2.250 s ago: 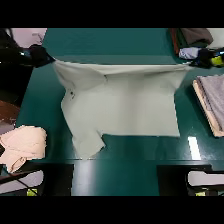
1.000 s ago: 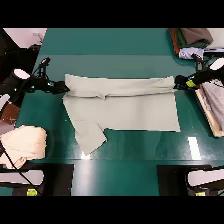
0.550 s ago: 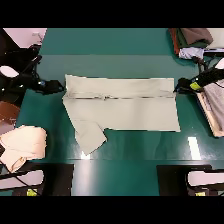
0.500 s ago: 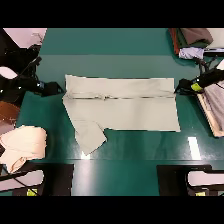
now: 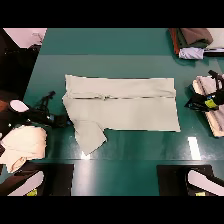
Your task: Fold the shirts.
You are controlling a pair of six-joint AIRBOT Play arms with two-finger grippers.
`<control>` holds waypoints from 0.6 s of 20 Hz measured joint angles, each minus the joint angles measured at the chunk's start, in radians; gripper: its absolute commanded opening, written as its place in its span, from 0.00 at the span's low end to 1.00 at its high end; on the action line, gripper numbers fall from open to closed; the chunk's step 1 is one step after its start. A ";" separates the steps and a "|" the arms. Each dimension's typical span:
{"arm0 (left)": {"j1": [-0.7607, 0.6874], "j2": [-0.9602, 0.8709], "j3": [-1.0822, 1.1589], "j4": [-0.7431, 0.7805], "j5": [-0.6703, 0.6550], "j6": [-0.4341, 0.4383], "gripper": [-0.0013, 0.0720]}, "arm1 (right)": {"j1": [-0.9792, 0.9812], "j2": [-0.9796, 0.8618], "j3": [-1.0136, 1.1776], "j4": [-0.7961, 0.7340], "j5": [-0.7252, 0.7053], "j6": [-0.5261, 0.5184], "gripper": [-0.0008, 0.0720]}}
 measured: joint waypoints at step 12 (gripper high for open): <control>-0.093 0.019 -0.114 -0.023 0.009 -0.058 0.41 | -0.027 0.089 -0.029 0.000 -0.005 -0.023 0.53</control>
